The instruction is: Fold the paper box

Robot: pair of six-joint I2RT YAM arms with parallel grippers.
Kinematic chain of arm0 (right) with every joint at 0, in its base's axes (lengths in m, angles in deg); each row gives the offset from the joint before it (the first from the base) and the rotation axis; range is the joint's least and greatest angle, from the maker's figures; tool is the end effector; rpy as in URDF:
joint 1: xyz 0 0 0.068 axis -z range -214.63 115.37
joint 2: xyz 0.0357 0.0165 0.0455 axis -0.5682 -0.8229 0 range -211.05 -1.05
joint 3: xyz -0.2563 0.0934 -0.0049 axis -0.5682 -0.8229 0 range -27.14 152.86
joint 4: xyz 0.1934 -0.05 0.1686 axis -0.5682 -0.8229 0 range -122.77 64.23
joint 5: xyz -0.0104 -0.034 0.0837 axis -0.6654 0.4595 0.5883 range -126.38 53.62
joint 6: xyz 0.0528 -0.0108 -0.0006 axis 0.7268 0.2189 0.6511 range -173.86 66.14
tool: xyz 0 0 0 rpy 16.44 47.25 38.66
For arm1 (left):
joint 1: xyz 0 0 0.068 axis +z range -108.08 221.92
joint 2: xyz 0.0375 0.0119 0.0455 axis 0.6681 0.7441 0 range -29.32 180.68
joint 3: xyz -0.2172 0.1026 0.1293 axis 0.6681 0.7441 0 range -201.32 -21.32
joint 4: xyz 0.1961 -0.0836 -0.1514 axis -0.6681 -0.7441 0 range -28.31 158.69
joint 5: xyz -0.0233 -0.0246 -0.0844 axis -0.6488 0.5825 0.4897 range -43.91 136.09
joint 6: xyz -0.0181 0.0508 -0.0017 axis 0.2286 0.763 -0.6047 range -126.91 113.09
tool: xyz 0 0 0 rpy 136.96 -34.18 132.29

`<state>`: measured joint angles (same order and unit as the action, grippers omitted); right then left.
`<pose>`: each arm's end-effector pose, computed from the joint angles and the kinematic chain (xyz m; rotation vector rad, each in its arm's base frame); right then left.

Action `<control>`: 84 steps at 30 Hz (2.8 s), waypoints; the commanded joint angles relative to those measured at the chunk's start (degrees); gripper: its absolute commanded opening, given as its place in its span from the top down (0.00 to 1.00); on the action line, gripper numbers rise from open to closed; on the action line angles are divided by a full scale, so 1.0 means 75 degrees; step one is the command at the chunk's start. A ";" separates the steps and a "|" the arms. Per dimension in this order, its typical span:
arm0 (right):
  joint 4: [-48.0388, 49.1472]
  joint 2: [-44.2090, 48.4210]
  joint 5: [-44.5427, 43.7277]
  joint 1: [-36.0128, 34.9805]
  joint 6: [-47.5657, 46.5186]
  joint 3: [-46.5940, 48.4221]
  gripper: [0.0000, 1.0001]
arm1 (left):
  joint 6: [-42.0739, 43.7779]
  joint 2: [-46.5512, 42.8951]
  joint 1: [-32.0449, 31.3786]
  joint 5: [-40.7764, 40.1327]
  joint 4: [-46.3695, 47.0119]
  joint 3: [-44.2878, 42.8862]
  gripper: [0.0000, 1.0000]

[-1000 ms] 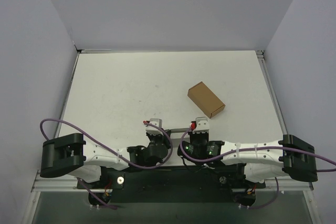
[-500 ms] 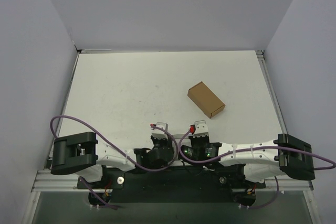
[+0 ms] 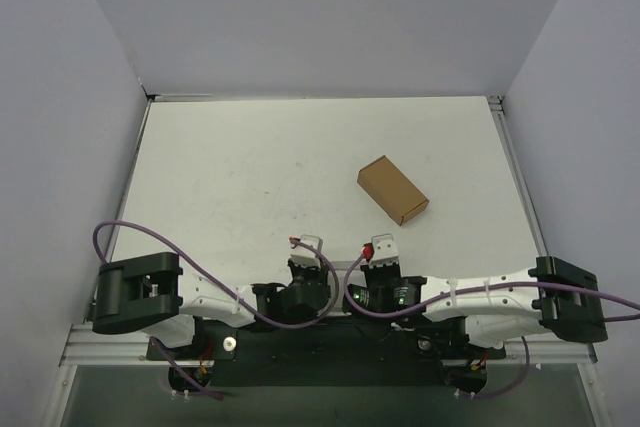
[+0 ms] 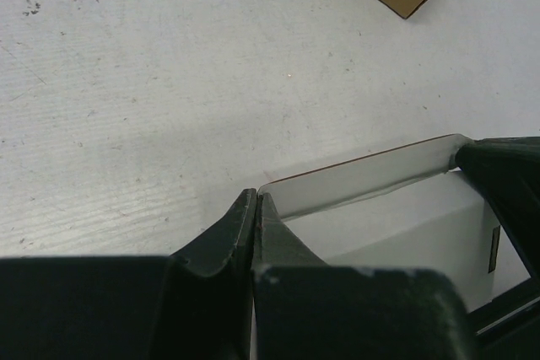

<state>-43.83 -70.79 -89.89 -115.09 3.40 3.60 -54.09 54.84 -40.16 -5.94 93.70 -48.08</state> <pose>0.0628 0.2008 0.1738 -0.1146 2.0961 0.1951 0.0633 -0.2504 0.1507 0.0823 1.9423 -0.5403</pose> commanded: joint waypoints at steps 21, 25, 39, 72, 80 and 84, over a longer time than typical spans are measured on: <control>-0.0837 0.0684 0.0128 -0.0920 0.1297 0.0471 0.50 | 0.0652 -0.0287 -0.0411 0.1617 0.0203 0.0428 1.00; -0.0849 0.1164 0.0536 -0.0558 0.0478 0.0764 0.35 | 0.1203 -0.0720 -0.0388 0.1699 0.0297 0.0451 1.00; 0.1024 0.2068 0.3759 0.1377 -0.1492 -0.0056 0.32 | 0.3220 -0.2314 0.0690 0.2999 0.0708 0.1084 1.00; 0.2350 0.1060 0.7943 0.5010 -0.4821 0.1022 0.50 | 0.5751 -0.4073 0.4042 0.6421 0.0555 0.1166 1.00; 0.2748 0.0662 0.8401 0.5197 -0.5138 0.1163 0.57 | 0.5751 -0.4038 0.4112 0.6504 0.0555 0.1143 1.00; 0.2760 0.0486 0.8401 0.5256 -0.5185 0.1198 0.62 | 0.5751 -0.4049 0.4148 0.6515 0.0555 0.1131 1.00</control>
<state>-25.17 -66.02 -28.36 -76.27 -33.89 10.07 -11.73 25.20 -9.61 41.77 95.91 -39.23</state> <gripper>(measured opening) 0.402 0.071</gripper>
